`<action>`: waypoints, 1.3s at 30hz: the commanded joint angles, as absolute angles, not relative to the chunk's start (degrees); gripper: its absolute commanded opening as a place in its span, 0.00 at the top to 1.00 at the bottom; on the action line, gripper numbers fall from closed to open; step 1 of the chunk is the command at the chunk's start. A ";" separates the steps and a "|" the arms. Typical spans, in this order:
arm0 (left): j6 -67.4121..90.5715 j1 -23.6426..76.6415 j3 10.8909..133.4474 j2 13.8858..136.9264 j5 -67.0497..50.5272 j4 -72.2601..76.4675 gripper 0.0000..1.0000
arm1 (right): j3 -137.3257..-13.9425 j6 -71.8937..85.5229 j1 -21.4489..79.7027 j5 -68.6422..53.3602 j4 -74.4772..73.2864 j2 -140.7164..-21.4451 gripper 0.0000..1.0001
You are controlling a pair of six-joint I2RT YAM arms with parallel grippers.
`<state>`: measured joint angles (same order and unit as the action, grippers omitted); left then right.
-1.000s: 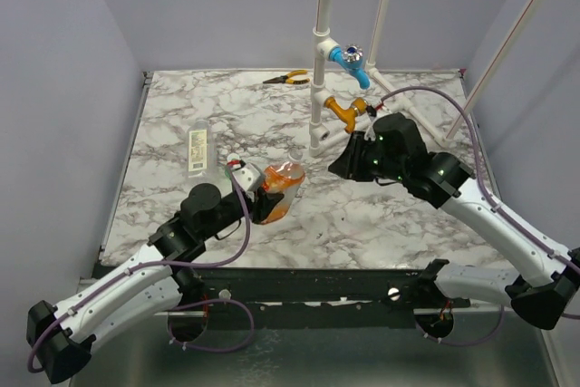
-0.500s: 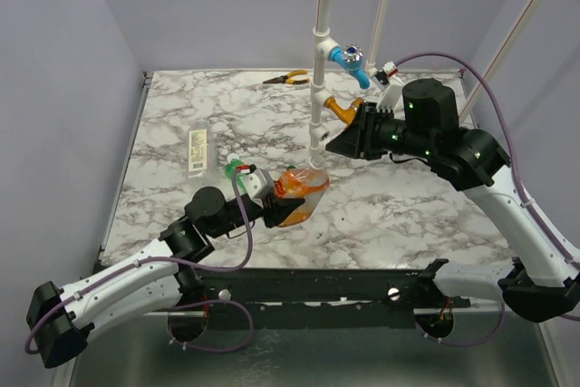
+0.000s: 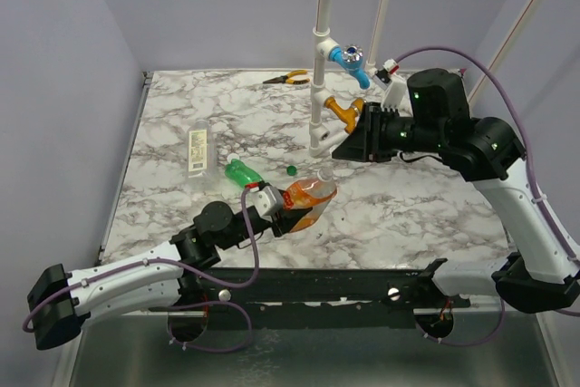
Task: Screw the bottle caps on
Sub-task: Screw the bottle cap onto the plastic bottle.
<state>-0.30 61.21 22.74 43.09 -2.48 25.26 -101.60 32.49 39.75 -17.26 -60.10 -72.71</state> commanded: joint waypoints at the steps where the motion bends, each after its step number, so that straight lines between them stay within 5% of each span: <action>1: -1.49 61.34 22.32 44.22 -0.46 30.07 1.00 | -102.39 30.76 39.72 -19.23 -67.27 -73.59 0.80; 22: -0.27 61.59 21.79 49.47 -1.25 36.87 1.00 | -96.52 32.23 39.73 -21.37 -64.22 -72.24 0.81; 39: -0.26 61.61 21.37 54.19 -1.34 43.38 1.00 | -97.48 29.47 41.21 -11.94 -67.62 -73.96 0.82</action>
<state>-0.47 61.28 21.71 53.78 -1.63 38.06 -96.79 31.42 40.53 -16.40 -64.38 -73.10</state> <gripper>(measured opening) 0.398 0.310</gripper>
